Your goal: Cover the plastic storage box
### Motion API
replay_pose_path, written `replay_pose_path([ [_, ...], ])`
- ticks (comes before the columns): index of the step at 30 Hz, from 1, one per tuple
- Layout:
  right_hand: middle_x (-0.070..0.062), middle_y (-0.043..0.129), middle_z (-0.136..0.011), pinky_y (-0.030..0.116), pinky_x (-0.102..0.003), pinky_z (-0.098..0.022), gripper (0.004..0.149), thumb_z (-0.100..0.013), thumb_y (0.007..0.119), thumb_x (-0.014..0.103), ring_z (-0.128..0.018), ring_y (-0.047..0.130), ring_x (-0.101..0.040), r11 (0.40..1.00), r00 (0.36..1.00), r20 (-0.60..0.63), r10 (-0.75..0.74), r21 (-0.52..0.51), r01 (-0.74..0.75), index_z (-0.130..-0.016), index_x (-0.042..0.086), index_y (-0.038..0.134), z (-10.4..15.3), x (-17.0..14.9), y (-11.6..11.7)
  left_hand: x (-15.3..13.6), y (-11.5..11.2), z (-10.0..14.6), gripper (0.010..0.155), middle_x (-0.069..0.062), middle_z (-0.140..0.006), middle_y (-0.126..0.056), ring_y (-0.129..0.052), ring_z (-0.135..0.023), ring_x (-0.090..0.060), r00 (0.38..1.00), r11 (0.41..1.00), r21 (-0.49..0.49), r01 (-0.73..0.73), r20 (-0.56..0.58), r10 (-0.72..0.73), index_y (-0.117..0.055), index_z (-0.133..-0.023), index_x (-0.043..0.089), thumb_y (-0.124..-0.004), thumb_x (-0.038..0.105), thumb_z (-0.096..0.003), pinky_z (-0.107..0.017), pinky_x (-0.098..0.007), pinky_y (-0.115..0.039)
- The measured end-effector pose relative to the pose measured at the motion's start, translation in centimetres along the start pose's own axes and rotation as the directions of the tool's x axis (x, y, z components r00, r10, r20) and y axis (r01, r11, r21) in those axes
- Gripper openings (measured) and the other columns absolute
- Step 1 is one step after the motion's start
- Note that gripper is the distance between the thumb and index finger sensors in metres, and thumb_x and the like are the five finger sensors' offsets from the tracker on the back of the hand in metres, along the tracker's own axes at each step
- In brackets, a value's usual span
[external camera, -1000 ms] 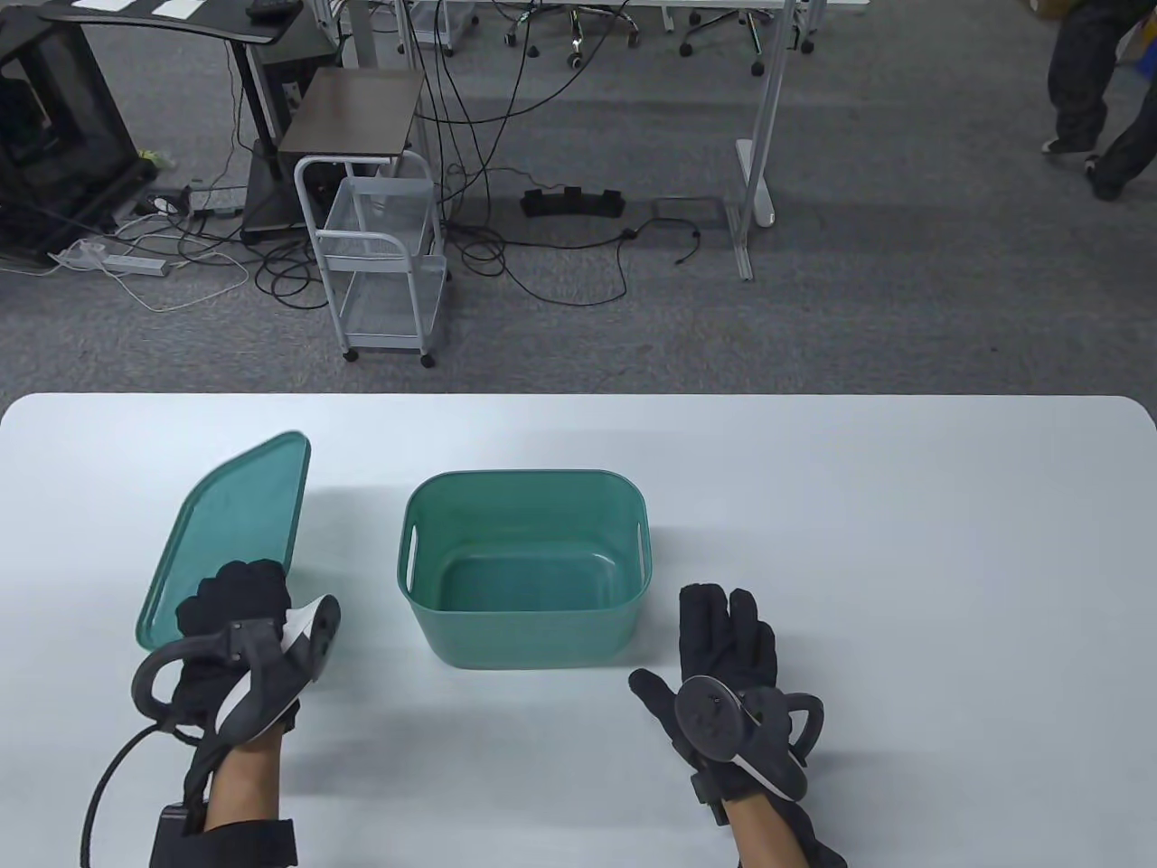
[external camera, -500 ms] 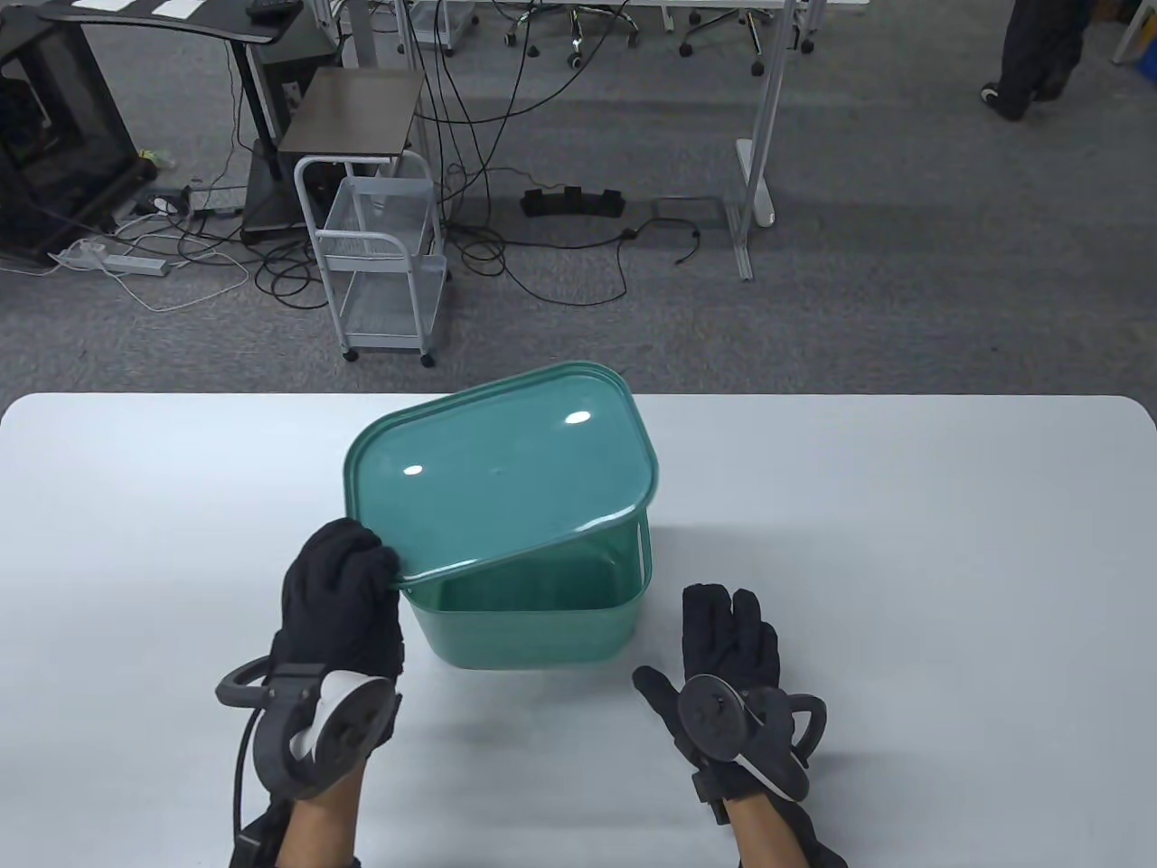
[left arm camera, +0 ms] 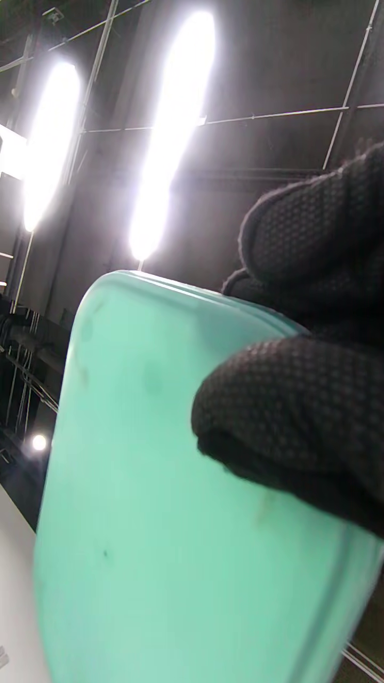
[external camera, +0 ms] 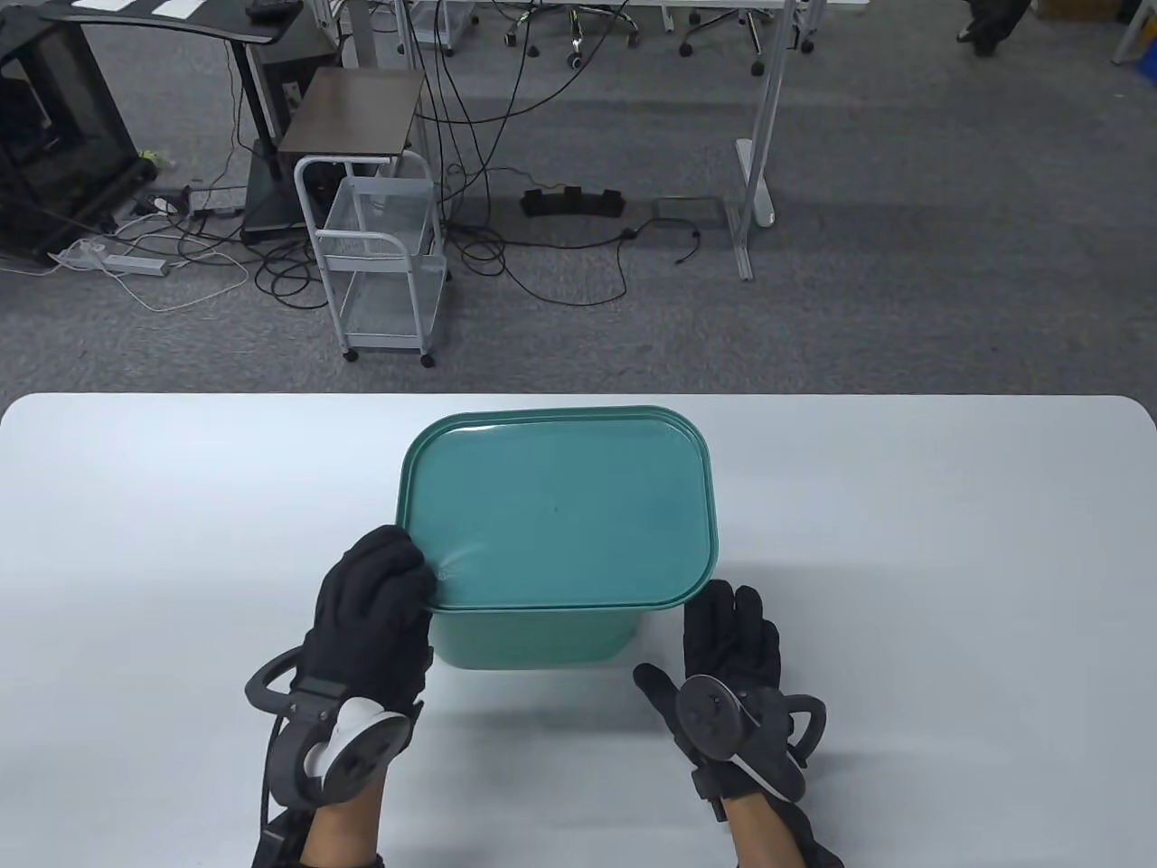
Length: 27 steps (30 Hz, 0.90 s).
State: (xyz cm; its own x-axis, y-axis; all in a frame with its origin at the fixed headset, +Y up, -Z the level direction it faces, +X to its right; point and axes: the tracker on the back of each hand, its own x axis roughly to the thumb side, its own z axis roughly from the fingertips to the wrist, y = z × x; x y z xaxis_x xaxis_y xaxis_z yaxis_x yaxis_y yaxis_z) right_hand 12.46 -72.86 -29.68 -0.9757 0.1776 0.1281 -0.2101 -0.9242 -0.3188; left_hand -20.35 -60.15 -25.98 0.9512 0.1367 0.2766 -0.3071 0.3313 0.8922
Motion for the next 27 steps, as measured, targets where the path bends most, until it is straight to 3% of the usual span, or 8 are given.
replay_pose_path([
  [8, -0.024, 0.031, -0.122, 0.037, -0.063, -0.076, 0.103, -0.046, 0.071, 0.067, -0.11, 0.027, -0.052, 0.985, 0.993, -0.024, -0.112, -0.138, 0.107, -0.114, 0.009, 0.022, -0.2, -0.8, -2.4, -1.0, 0.3, -0.3, 0.038, 0.019, -0.082, -0.087, -0.098, -0.087, -0.007, 1.0, 1.0, -0.009, -0.011, -0.025, 0.011, -0.081, -0.061, 0.044, -0.102, 0.033, -0.0316, -0.068, -0.031, -0.091],
  [12, -0.022, 0.028, -0.124, 0.034, -0.061, -0.078, 0.103, -0.045, 0.075, 0.065, -0.112, 0.024, -0.049, 0.923, 0.964, -0.008, -0.267, -0.289, 0.253, -0.115, 0.011, 0.02, -1.0, -1.0, -5.7, -1.8, 0.7, -0.4, 0.039, 0.019, -0.083, -0.087, -0.098, -0.087, -0.007, 0.998, 1.0, 0.001, -0.024, -0.056, 0.024, -0.081, -0.062, 0.044, -0.102, 0.033, -0.0315, -0.068, -0.031, -0.09],
  [17, -0.016, 0.027, -0.126, 0.033, -0.057, -0.081, 0.105, -0.043, 0.082, 0.06, -0.115, 0.023, -0.043, 0.83, 0.915, 0.044, -0.4, -0.406, 0.382, -0.115, 0.016, 0.02, -2.9, -0.3, -9.8, -2.3, 1.0, -0.6, 0.039, 0.018, -0.084, -0.087, -0.098, -0.087, -0.008, 0.997, 0.999, 0.0, -0.043, -0.066, 0.043, -0.081, -0.063, 0.044, -0.102, 0.033, -0.0319, -0.068, -0.032, -0.09],
  [21, -0.015, 0.027, -0.126, 0.033, -0.056, -0.083, 0.104, -0.044, 0.086, 0.054, -0.116, 0.023, -0.041, 0.827, 0.911, 0.101, -0.399, -0.389, 0.406, -0.115, 0.018, 0.02, -4.4, 0.3, -11.4, -2.5, 1.1, -0.7, 0.04, 0.017, -0.085, -0.086, -0.098, -0.088, -0.01, 0.995, 0.998, -0.011, -0.066, -0.07, 0.065, -0.08, -0.065, 0.043, -0.101, 0.033, -0.0326, -0.068, -0.032, -0.09],
  [25, -0.011, 0.032, -0.127, 0.036, -0.054, -0.083, 0.096, -0.046, 0.088, 0.045, -0.118, 0.028, -0.039, 0.781, 0.884, 0.134, -0.448, -0.422, 0.46, -0.116, 0.022, 0.026, -5.3, 0.3, -10.8, -2.5, 1.1, -0.7, 0.042, 0.016, -0.086, -0.085, -0.097, -0.089, -0.011, 0.995, 0.996, -0.021, -0.082, -0.065, 0.08, -0.079, -0.067, 0.043, -0.101, 0.032, -0.0329, -0.069, -0.033, -0.089],
  [27, -0.01, 0.035, -0.127, 0.038, -0.054, -0.083, 0.091, -0.048, 0.088, 0.039, -0.117, 0.031, -0.039, 0.771, 0.853, 0.15, -0.5, -0.372, 0.517, -0.116, 0.024, 0.029, -5.9, 0.3, -10.3, -2.4, 1.1, -0.8, 0.042, 0.016, -0.086, -0.086, -0.098, -0.088, -0.011, 0.995, 0.996, -0.028, -0.086, -0.055, 0.085, -0.079, -0.067, 0.043, -0.101, 0.032, -0.0327, -0.069, -0.033, -0.089],
])
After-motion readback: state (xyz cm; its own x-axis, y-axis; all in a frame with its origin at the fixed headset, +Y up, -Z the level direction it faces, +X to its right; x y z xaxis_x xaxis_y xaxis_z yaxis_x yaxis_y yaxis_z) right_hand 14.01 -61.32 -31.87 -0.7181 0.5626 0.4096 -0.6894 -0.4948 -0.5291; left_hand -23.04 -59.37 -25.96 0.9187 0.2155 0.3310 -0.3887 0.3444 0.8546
